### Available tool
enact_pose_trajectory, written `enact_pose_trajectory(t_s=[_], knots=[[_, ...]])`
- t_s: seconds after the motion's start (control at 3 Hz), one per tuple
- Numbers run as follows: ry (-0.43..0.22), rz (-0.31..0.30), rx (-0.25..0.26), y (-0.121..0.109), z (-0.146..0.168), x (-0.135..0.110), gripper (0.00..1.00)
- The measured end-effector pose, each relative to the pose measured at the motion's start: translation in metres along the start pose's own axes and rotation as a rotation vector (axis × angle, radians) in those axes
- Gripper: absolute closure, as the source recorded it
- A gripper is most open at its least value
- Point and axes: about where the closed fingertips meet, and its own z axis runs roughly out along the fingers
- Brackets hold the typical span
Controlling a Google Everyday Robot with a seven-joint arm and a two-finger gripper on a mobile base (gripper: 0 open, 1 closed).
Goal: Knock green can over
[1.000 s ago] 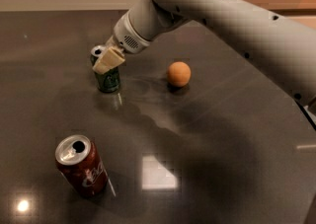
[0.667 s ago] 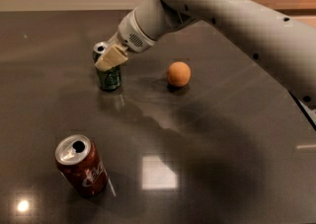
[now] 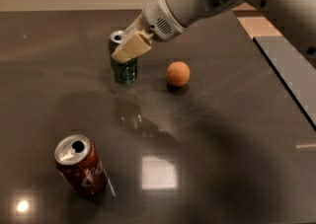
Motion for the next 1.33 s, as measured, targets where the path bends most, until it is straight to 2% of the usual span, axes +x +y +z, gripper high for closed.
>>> enact_pose_trajectory(t_s=[0.33, 0.67, 1.33], knots=[[0.131, -0.037, -0.005, 0.018, -0.033, 0.015, 1.00], [0.265, -0.090, -0.041, 0.040, -0.047, 0.032, 1.00], [0.498, -0.179, -0.130, 0.073, -0.053, 0.066, 1.00]])
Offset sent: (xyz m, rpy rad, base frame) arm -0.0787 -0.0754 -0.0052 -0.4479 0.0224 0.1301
